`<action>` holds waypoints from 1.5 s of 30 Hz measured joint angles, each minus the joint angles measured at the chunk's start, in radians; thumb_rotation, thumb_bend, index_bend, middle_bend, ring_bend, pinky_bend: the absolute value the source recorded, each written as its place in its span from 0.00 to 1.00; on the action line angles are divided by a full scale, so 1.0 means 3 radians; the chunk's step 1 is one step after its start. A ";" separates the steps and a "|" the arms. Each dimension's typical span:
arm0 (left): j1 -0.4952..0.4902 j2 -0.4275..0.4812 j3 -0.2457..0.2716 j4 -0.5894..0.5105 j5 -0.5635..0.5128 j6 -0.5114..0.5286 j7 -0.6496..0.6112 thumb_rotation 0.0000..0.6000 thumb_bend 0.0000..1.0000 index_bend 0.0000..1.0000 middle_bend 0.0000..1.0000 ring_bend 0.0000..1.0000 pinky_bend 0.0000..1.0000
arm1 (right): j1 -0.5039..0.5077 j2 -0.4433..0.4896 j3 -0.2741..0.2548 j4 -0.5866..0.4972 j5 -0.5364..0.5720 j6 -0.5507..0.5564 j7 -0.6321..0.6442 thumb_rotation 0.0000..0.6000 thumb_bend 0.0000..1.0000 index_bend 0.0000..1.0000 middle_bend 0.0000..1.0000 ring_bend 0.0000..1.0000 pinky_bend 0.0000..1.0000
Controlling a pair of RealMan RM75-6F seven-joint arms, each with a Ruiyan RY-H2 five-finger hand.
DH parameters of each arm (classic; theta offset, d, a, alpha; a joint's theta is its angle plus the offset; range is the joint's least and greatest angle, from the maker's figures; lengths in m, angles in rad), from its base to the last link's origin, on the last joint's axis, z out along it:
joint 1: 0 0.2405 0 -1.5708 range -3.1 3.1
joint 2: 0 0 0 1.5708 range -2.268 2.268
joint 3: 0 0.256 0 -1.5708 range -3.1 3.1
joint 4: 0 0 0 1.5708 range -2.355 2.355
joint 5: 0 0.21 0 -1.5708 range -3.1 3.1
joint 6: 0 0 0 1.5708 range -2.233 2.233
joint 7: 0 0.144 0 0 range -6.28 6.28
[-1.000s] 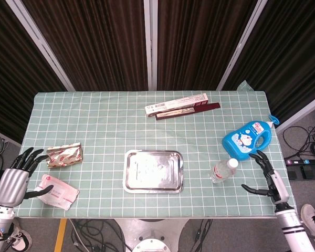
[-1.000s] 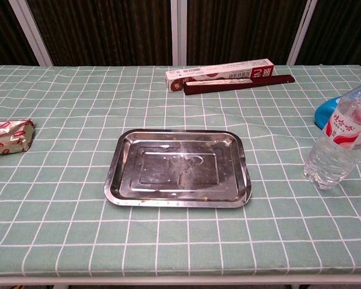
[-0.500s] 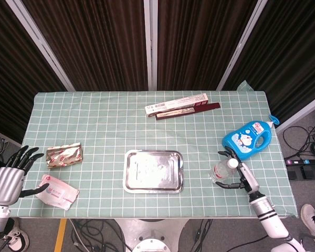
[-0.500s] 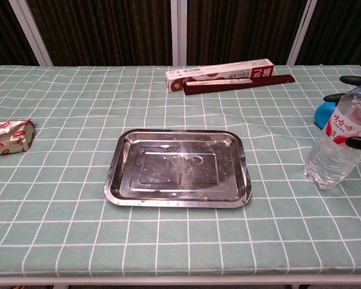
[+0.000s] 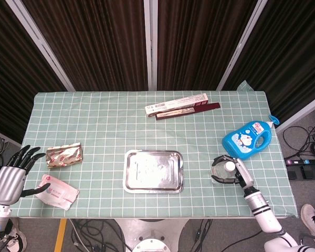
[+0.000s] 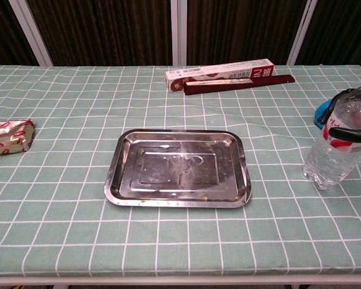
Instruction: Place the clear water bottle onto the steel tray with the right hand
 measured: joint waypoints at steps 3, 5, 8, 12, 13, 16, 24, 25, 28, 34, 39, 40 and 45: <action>0.0002 -0.0001 0.0004 -0.0007 0.0003 0.0002 0.0005 0.82 0.09 0.26 0.23 0.10 0.18 | -0.0002 0.0024 0.0008 -0.0033 0.0015 0.0017 -0.0001 1.00 0.17 0.63 0.52 0.34 0.39; 0.0001 0.0002 0.0005 -0.0016 0.0006 0.0002 0.0014 0.82 0.09 0.26 0.23 0.10 0.18 | 0.0000 0.0052 0.0016 -0.0064 0.0016 0.0035 0.0002 1.00 0.19 0.63 0.52 0.34 0.39; -0.0001 0.0014 0.0000 -0.0037 0.0010 0.0012 0.0030 0.82 0.09 0.26 0.23 0.10 0.18 | 0.0007 0.0101 0.0035 -0.0155 0.0011 0.0060 0.0009 1.00 0.19 0.64 0.52 0.34 0.39; -0.0003 0.0030 0.0000 -0.0069 0.0002 -0.0001 0.0052 0.82 0.09 0.26 0.23 0.10 0.18 | 0.0050 0.0231 0.0103 -0.0441 -0.0035 0.0120 -0.0046 1.00 0.18 0.64 0.52 0.34 0.39; -0.0005 0.0033 0.0001 -0.0080 0.0005 -0.0003 0.0061 0.82 0.09 0.26 0.23 0.10 0.18 | 0.0066 0.0272 0.0130 -0.0537 -0.0048 0.0137 -0.0081 1.00 0.18 0.64 0.52 0.34 0.39; -0.0015 0.0034 0.0000 -0.0106 0.0010 -0.0014 0.0077 0.82 0.09 0.26 0.23 0.10 0.18 | 0.0130 0.0429 0.0253 -0.0930 -0.0076 0.0188 -0.0257 1.00 0.17 0.64 0.52 0.34 0.40; 0.0015 0.0005 0.0019 -0.0064 -0.0004 0.0008 0.0037 0.82 0.09 0.26 0.23 0.10 0.18 | 0.0226 0.0627 0.0447 -0.1587 0.0152 0.0157 -0.0824 1.00 0.22 0.66 0.54 0.37 0.43; 0.0020 0.0010 0.0019 -0.0057 -0.0009 0.0011 0.0031 0.82 0.09 0.26 0.23 0.10 0.18 | 0.0234 0.0603 0.0444 -0.1527 0.0213 0.0116 -0.0825 1.00 0.23 0.66 0.54 0.37 0.43; 0.0019 0.0030 0.0015 -0.0054 -0.0025 0.0002 0.0029 0.82 0.09 0.26 0.23 0.10 0.19 | 0.0267 0.0528 0.0447 -0.1207 0.0317 0.0031 -0.0822 1.00 0.22 0.66 0.54 0.37 0.43; -0.0012 0.0015 -0.0010 -0.0093 -0.0014 -0.0008 0.0059 0.82 0.09 0.26 0.23 0.10 0.18 | 0.0356 0.0526 0.0543 -0.1008 0.0206 0.0086 -0.0869 1.00 0.20 0.66 0.54 0.37 0.43; -0.0008 -0.0001 0.0000 -0.0083 -0.0020 -0.0018 0.0053 0.83 0.09 0.26 0.23 0.10 0.19 | 0.0388 0.0573 0.0607 -0.1590 0.0130 0.0179 -0.0965 1.00 0.20 0.66 0.54 0.37 0.43; -0.0001 -0.0001 0.0005 -0.0072 -0.0024 -0.0017 0.0044 0.82 0.09 0.26 0.23 0.10 0.19 | 0.0388 0.0570 0.0600 -0.1670 0.0144 0.0174 -0.0974 1.00 0.20 0.66 0.54 0.37 0.43; 0.0023 0.0003 0.0025 -0.0035 -0.0031 -0.0008 0.0003 0.82 0.09 0.26 0.23 0.10 0.18 | 0.0390 0.0464 0.0526 -0.1565 0.0335 0.0031 -0.0990 1.00 0.22 0.66 0.54 0.37 0.43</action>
